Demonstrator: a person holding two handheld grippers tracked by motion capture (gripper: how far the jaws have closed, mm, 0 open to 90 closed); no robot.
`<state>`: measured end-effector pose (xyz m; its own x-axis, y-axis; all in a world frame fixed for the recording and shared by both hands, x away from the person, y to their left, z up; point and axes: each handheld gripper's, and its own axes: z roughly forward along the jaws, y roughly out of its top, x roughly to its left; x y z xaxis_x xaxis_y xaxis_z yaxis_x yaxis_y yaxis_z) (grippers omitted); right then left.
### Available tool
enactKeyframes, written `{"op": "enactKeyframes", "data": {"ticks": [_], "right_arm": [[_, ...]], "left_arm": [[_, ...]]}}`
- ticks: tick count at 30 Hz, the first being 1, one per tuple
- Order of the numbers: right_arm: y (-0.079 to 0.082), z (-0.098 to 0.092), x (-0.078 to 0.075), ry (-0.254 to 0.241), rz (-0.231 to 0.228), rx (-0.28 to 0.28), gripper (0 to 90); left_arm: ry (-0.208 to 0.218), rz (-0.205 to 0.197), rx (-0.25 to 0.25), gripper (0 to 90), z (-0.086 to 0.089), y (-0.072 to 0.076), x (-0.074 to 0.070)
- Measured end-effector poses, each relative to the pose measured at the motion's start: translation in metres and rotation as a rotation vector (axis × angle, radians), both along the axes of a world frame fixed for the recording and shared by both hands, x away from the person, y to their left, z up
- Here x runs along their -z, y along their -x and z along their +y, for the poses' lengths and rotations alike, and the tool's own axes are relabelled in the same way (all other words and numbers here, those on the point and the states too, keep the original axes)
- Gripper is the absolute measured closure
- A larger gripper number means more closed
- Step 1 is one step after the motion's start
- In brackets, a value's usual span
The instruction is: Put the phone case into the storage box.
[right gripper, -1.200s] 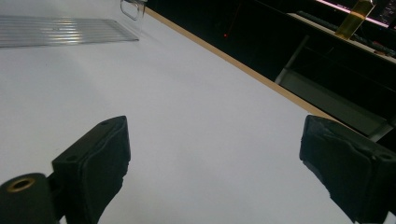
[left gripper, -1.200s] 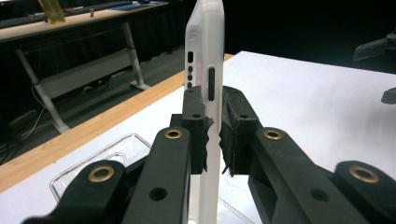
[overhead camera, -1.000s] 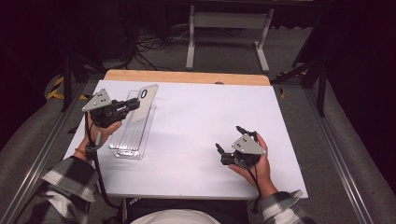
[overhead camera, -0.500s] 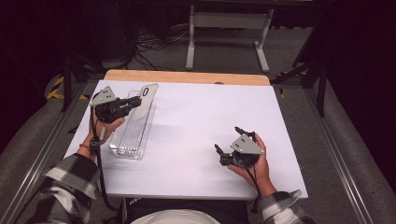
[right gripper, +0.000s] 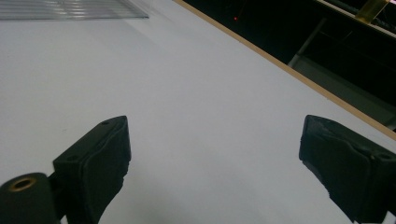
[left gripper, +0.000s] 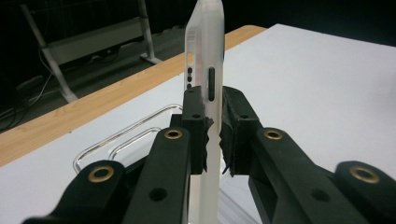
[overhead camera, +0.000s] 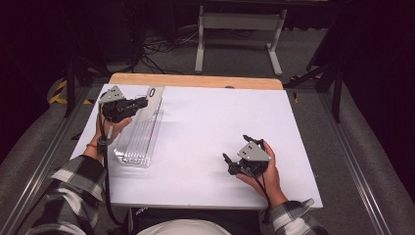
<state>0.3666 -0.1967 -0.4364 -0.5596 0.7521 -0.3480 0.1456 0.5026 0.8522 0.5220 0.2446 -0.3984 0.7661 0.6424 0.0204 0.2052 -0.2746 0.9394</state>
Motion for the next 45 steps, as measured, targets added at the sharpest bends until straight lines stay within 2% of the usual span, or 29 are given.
{"op": "enactKeyframes", "data": {"ticks": [5, 8, 11, 13, 16, 23, 25, 28, 31, 33, 36, 40, 45], "right_arm": [[-0.001, 0.001, 0.002, 0.013, 0.013, -0.002, 10.0], [-0.001, 0.002, 0.002, 0.013, 0.015, -0.005, 10.1], [-0.001, 0.002, 0.002, 0.013, 0.016, -0.004, 10.1], [-0.001, 0.001, 0.003, 0.014, 0.017, -0.006, 10.1], [-0.001, 0.002, 0.003, 0.015, 0.018, -0.009, 10.1], [0.000, 0.003, 0.003, 0.016, 0.022, -0.014, 10.2], [-0.001, 0.003, 0.003, 0.015, 0.024, -0.015, 10.2], [-0.001, 0.003, 0.004, 0.015, 0.026, -0.018, 10.2], [-0.001, 0.004, 0.005, 0.019, 0.032, -0.023, 10.2], [0.000, 0.004, 0.005, 0.022, 0.032, -0.026, 10.2], [0.000, 0.004, 0.004, 0.022, 0.030, -0.027, 10.3], [0.000, 0.004, 0.005, 0.026, 0.031, -0.027, 10.3], [0.001, 0.004, 0.004, 0.021, 0.020, -0.024, 11.0]], "left_arm": [[-0.035, 0.026, -0.009, 81.0, 0.002, -0.009, 0.007], [-0.009, 0.033, -0.013, 81.0, 0.007, -0.013, 0.010], [-0.010, 0.030, -0.018, 80.8, 0.009, -0.014, 0.010], [-0.008, 0.029, -0.039, 80.2, 0.012, -0.014, 0.010], [-0.066, -0.006, -0.106, 77.8, 0.016, -0.013, 0.010], [-0.113, -0.034, -0.173, 72.8, 0.020, -0.015, 0.012], [-0.117, -0.037, -0.169, 71.9, 0.020, -0.016, 0.013], [-0.150, -0.049, -0.171, 69.4, 0.018, -0.018, 0.014], [-0.146, -0.050, -0.169, 68.2, 0.019, -0.019, 0.015], [-0.165, -0.050, -0.176, 67.0, 0.019, -0.019, 0.015], [-0.154, -0.048, -0.182, 65.3, 0.019, -0.021, 0.017], [-0.177, -0.056, -0.194, 62.1, 0.016, -0.023, 0.018], [-0.186, -0.069, -0.192, 59.4, 0.013, -0.026, 0.022]]}}
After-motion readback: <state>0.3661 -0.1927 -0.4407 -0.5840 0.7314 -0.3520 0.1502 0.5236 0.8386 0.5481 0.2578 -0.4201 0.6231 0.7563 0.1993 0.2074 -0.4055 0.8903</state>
